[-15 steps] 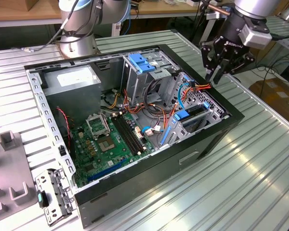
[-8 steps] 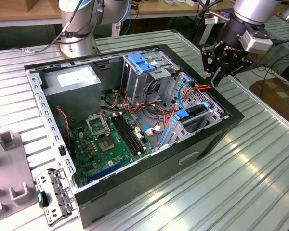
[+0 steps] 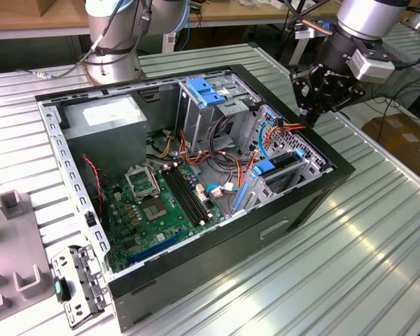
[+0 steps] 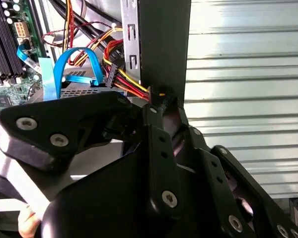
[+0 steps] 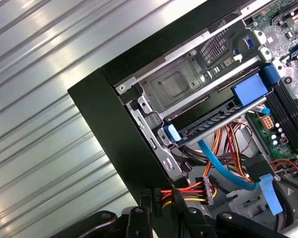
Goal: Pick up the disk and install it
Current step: 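Insert the first disk wire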
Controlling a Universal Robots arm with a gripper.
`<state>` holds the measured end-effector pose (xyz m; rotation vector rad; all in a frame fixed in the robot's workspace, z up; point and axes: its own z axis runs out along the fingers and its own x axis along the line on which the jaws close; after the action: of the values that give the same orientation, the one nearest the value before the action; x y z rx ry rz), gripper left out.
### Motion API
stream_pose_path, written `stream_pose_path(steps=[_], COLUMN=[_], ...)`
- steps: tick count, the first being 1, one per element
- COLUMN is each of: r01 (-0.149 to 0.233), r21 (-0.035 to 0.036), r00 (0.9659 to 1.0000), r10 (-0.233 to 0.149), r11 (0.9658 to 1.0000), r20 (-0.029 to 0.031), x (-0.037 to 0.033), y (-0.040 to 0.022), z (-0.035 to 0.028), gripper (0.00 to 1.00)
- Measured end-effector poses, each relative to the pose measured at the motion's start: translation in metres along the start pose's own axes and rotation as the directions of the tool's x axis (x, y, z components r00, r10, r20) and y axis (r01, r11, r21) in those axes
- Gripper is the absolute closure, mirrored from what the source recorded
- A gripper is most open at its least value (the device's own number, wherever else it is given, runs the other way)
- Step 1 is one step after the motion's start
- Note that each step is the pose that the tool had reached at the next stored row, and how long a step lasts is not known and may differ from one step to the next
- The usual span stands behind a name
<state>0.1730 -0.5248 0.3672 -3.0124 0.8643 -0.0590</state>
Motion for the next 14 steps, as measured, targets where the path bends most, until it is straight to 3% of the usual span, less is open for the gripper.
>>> stream_pose_path(steps=[2,7,14], r01=[0.0,0.0,-0.01], r21=[0.0,-0.0008,-0.0012], r00=[1.0,1.0,1.0], r10=[0.0,0.0,0.01], r11=[1.0,1.0,1.0], r20=[-0.0004,0.0012,0.0011], x=[0.0,0.0004,0.0004], y=[0.0,-0.0001,-0.0002], z=[0.0001,-0.0104,-0.0108], gripper=[0.83,0.84,0.84])
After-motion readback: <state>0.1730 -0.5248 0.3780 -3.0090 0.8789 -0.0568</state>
